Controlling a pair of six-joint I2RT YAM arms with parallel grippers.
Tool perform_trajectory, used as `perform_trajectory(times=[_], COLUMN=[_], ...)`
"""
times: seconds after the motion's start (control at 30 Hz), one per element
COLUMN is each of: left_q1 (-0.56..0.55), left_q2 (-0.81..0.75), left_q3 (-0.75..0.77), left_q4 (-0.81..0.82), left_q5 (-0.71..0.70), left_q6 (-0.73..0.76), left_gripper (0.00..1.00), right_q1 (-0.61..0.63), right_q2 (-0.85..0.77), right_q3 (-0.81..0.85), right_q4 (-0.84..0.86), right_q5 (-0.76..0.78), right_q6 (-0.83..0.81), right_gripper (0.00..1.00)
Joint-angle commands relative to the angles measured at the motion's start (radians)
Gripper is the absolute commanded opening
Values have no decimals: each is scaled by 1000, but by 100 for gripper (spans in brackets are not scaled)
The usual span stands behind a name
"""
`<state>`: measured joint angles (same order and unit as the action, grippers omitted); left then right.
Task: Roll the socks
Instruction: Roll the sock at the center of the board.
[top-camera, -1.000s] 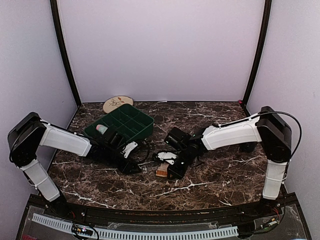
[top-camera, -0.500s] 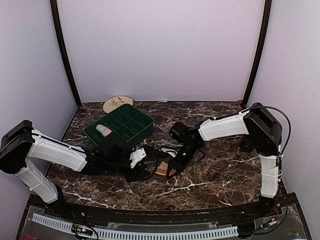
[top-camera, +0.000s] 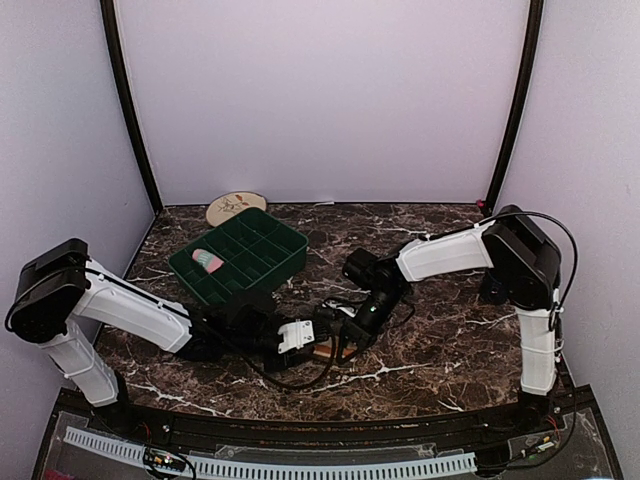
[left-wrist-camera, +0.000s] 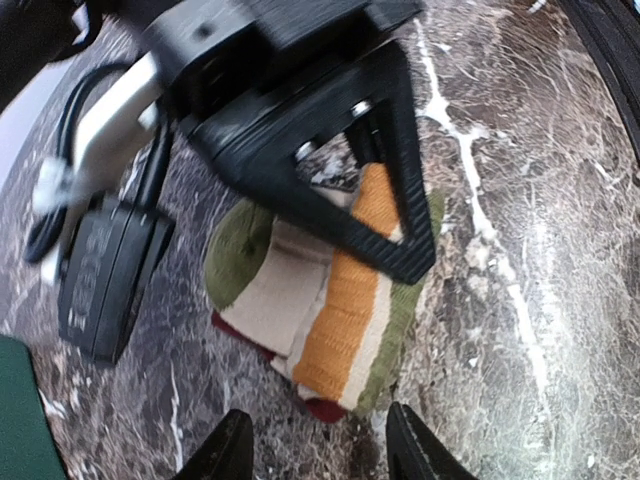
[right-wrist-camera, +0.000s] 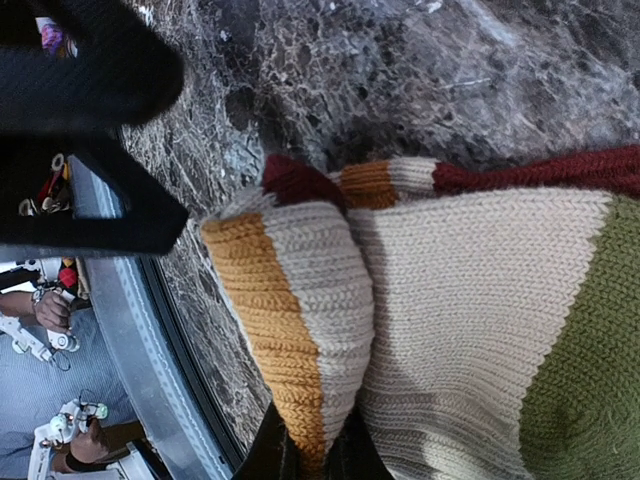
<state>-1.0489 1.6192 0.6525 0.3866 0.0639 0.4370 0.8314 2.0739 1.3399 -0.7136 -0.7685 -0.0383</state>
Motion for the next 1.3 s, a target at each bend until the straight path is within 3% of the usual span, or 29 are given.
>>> perform_trajectory(times=[0.0, 0.97, 1.27], left_q1=[-34, -72, -72], left_q2=[16, 162, 193], left_q3=[48, 172, 225], left_q4=[-16, -113, -229], left_q5=[-29, -46, -6], left_q6=[154, 312, 313], left_gripper=[49, 45, 25], right_q1=[-6, -8, -13], right_q2=[27, 48, 51], right_q3=[12, 24, 28], right_q4=[-30, -46, -47], right_q5=[-36, -84, -90], right_q6=[12, 2, 2], right_gripper=[4, 4, 4])
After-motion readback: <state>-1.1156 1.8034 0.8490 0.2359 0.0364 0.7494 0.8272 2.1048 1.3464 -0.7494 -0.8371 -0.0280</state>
